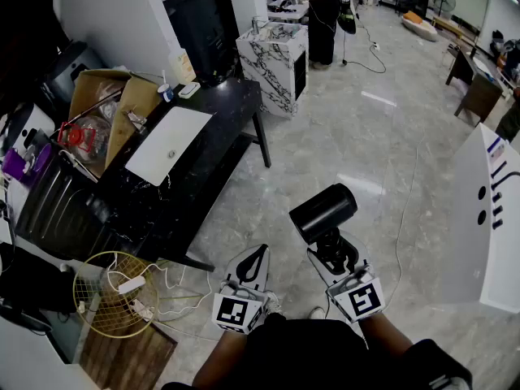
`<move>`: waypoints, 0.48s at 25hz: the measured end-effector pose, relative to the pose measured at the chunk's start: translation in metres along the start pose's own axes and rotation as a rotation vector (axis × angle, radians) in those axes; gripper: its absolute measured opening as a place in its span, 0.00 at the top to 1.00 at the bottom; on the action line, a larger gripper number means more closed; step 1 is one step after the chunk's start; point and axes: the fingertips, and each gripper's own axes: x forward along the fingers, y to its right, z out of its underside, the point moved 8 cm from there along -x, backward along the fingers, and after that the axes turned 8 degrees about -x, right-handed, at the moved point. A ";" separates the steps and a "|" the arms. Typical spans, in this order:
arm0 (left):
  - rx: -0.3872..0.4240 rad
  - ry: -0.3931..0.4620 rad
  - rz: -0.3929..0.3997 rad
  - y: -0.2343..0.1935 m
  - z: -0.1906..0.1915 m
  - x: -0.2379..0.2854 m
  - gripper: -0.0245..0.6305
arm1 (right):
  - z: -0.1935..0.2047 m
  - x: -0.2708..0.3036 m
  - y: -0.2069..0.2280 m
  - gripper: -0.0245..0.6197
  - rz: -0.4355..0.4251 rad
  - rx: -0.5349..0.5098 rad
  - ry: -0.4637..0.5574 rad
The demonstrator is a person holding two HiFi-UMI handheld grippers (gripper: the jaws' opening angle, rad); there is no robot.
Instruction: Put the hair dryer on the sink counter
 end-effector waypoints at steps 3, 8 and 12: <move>0.003 -0.003 0.003 0.000 0.000 -0.001 0.97 | -0.001 0.000 -0.002 0.56 0.006 -0.010 0.010; 0.002 -0.001 0.011 -0.007 -0.004 -0.004 0.97 | -0.006 0.005 -0.008 0.56 -0.001 -0.023 0.032; 0.006 0.010 0.023 -0.017 0.001 -0.006 0.97 | -0.005 0.011 -0.016 0.56 -0.007 0.021 0.048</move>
